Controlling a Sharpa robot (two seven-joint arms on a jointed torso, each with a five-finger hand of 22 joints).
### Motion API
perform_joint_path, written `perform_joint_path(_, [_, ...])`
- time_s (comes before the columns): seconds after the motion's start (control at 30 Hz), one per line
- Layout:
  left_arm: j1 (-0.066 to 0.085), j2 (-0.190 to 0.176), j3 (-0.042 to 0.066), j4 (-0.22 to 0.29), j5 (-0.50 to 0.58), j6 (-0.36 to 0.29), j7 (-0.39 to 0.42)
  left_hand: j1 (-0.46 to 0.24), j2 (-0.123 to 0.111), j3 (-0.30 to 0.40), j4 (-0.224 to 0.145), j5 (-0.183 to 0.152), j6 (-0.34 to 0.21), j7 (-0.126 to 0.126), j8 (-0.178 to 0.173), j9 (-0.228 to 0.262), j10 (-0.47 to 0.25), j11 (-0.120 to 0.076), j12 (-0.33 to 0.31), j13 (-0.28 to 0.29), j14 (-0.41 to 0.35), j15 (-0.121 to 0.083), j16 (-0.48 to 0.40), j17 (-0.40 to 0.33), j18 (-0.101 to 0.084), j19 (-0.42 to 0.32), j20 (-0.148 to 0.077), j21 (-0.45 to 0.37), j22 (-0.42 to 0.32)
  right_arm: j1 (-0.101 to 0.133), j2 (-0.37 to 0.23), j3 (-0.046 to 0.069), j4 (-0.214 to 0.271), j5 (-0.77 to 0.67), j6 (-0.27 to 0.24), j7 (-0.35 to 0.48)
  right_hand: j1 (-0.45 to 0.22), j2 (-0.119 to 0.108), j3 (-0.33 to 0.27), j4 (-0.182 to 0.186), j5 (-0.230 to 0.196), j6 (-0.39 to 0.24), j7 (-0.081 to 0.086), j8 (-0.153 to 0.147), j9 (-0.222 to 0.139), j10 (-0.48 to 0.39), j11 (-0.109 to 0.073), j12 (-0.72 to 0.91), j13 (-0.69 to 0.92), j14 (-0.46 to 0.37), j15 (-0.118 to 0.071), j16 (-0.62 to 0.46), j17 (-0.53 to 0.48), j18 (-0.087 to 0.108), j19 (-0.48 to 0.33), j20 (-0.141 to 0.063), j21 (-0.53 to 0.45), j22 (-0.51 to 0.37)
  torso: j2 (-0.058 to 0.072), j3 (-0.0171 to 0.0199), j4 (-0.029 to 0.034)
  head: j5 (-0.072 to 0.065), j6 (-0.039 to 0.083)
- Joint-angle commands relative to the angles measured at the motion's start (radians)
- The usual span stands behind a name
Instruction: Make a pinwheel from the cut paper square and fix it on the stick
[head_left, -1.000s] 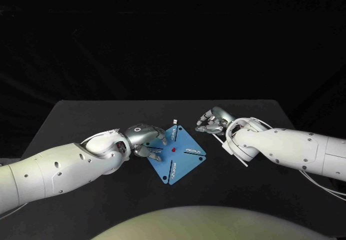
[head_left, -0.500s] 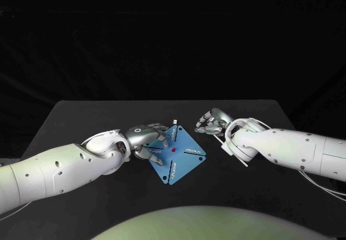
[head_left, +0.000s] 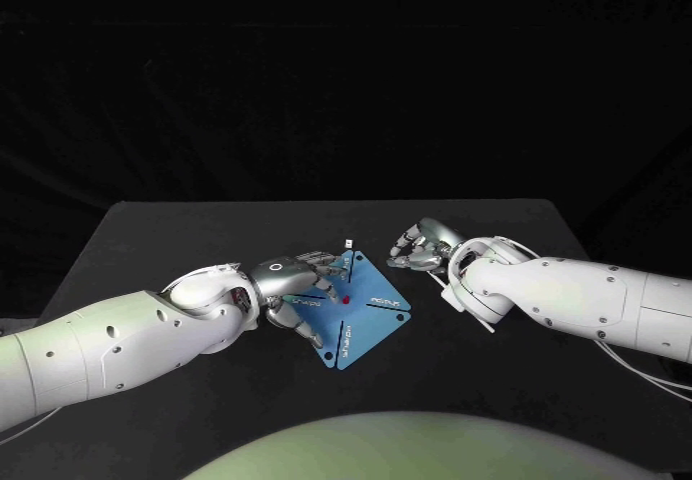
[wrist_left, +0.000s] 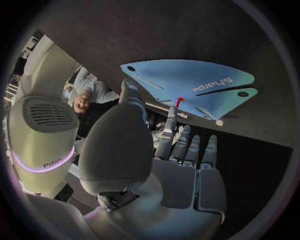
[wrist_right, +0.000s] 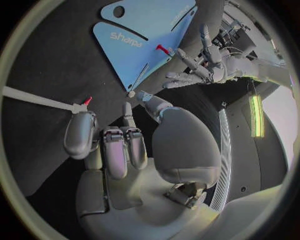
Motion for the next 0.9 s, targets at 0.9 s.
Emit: perform_joint_path(0.9, [0.001,0.021,-0.005,-0.034,-0.004,0.100,-0.035,-0.018,0.095,0.077,-0.004,-0.003,0.000,0.064,-0.005,-0.001,0.182,0.032,0.013,0.011,0.109,0.020,0.029,0.028,0.036,0.051,-0.002,0.014,0.013,-0.002,0.020,0.000,-0.020,-0.010,0.014,0.034,-0.006,0.008,0.005,0.003,-0.006,-0.005,0.003,-0.011,-0.006,0.106,0.008,0.003,0.263,0.108,0.005,0.004,0.263,-0.013,0.001,0.001,0.004,-0.001,0.001,0.0009,0.0003,-0.008,0.000])
